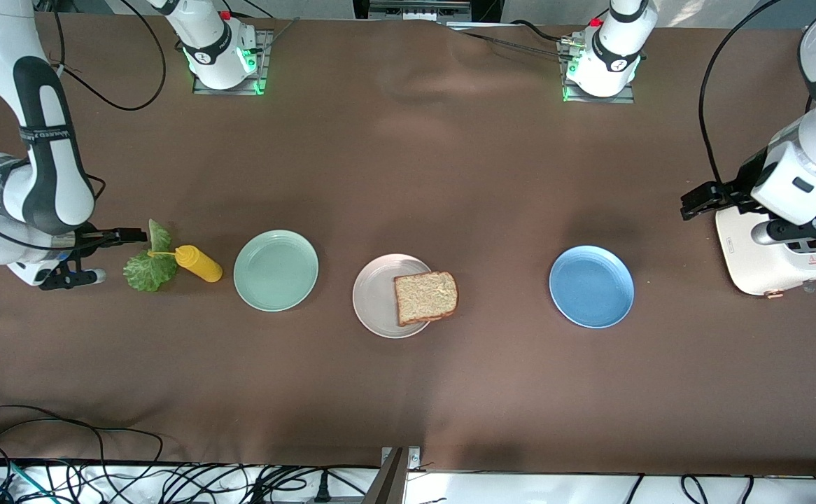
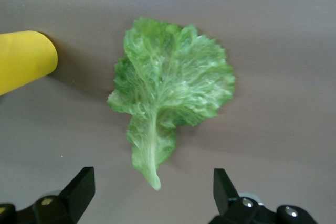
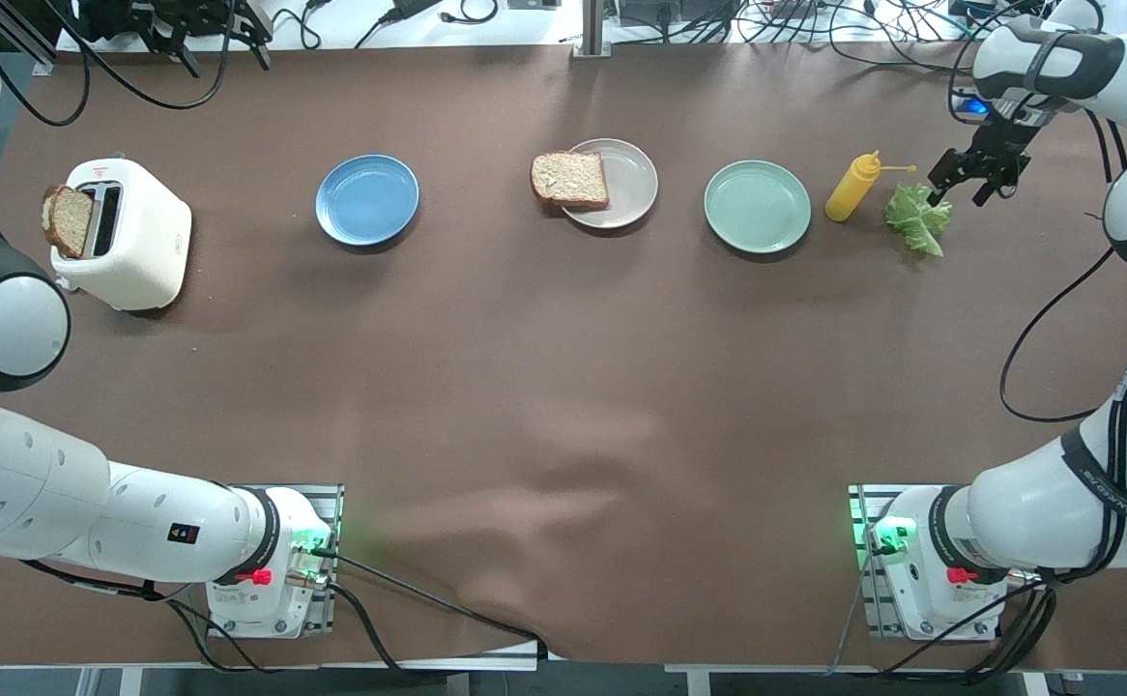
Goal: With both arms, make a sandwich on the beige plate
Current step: 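Lower the right gripper and grasp the green lettuce leaf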
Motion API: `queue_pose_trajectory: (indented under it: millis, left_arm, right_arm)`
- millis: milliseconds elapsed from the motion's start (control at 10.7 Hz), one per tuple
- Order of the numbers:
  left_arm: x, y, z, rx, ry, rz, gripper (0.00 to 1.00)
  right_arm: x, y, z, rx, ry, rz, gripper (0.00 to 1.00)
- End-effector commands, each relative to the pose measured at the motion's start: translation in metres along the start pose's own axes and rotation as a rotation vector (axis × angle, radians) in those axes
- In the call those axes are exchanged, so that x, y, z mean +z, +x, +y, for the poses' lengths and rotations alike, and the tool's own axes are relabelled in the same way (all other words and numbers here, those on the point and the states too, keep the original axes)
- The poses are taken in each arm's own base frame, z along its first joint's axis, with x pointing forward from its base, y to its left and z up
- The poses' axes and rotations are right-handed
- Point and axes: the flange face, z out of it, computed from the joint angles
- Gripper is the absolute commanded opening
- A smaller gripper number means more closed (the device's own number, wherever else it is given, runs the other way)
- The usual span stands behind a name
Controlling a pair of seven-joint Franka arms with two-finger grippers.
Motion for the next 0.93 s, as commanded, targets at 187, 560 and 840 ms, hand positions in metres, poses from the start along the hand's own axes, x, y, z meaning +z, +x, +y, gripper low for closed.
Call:
queue_pose_trajectory:
  millis: [187, 560, 840]
  left_arm:
    - [0.003, 0.004, -0.032, -0.034, 0.02, -0.02, 1.0]
    - [0.013, 0.0, -0.039, -0.043, 0.041, -0.079, 1.0]
    - [0.016, 0.001, -0.041, -0.049, 0.046, -0.09, 1.0]
  right_arm:
    - [0.053, 0.007, 0.004, 0.021, -0.003, -0.004, 0.92]
    - [0.078, 0.006, 0.0, 0.036, 0.0, -0.04, 0.91]
    - [0.101, 0.008, 0.004, 0.042, -0.002, -0.067, 0.82]
